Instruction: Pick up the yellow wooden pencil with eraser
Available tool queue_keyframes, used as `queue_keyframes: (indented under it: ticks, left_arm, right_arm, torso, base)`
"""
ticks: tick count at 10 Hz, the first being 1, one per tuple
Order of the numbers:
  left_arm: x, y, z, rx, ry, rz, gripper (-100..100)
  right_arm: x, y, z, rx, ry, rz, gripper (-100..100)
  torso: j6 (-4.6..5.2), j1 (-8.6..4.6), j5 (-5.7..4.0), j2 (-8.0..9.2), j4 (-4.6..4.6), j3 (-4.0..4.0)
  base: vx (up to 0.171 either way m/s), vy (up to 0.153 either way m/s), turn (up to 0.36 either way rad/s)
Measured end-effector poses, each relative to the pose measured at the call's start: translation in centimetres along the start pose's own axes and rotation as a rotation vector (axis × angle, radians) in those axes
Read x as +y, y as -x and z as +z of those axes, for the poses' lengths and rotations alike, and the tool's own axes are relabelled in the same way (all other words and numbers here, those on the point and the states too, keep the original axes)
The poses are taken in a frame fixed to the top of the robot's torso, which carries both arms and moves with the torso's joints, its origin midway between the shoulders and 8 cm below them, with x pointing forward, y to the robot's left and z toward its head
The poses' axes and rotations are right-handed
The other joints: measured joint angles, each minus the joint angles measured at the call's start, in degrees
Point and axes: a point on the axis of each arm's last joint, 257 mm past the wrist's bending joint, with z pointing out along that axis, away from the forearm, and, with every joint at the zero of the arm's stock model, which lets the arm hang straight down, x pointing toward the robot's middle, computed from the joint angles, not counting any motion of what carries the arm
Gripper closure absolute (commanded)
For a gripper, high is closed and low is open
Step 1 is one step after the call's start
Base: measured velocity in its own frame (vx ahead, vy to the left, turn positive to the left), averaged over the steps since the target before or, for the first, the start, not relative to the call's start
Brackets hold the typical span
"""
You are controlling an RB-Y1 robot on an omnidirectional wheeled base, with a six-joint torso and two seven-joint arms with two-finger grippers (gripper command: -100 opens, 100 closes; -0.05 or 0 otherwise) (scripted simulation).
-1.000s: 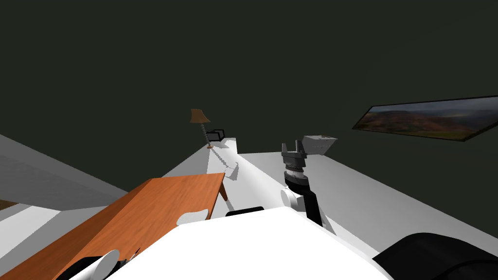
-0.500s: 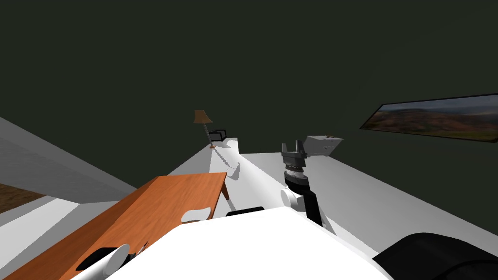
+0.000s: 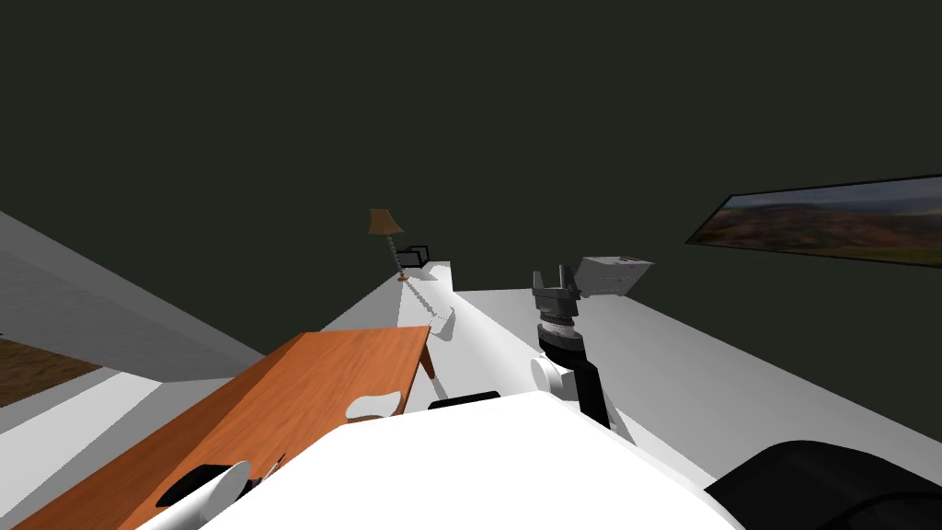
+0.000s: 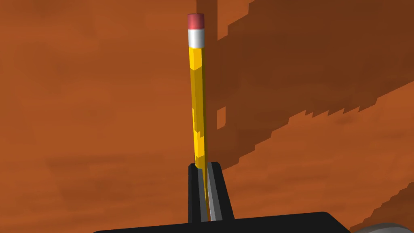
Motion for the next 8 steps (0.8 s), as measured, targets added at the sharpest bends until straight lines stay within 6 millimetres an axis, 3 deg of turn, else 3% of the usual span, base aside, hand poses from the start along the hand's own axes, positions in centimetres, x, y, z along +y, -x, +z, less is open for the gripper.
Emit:
queue_keyframes:
  ticks: [2,3,4,8]
  left_arm:
    - [-0.2,0.0,0.0,0.0,-0.004,-0.001,100]
    - [-0.2,0.0,0.0,0.0,-0.004,0.0,0]
    - [-0.2,0.0,0.0,0.0,-0.004,0.0,100]
    - [1.6,0.7,-0.2,0.001,0.015,-0.003,100]
  right_arm:
    - [0.0,0.0,0.0,0.0,0.0,0.0,0]
    - [0.0,0.0,0.0,0.0,0.0,0.0,0]
    - [0.0,0.0,0.0,0.0,0.0,0.0,0]
    - [0.0,0.0,0.0,0.0,0.0,0.0,0]
  torso:
    - [-0.07,0.04,0.02,0.04,-0.04,0.0]
    - [-0.07,0.04,0.02,0.05,-0.04,0.0]
    - [-0.07,0.04,0.02,0.05,-0.04,0.0]
    - [-0.04,-0.09,-0.03,0.08,-0.03,0.02]
  base:
    - [0.0,0.0,0.0]
    - [0.0,0.0,0.0]
    - [-0.006,-0.023,-0.122]
    - [-0.003,-0.028,-0.062]
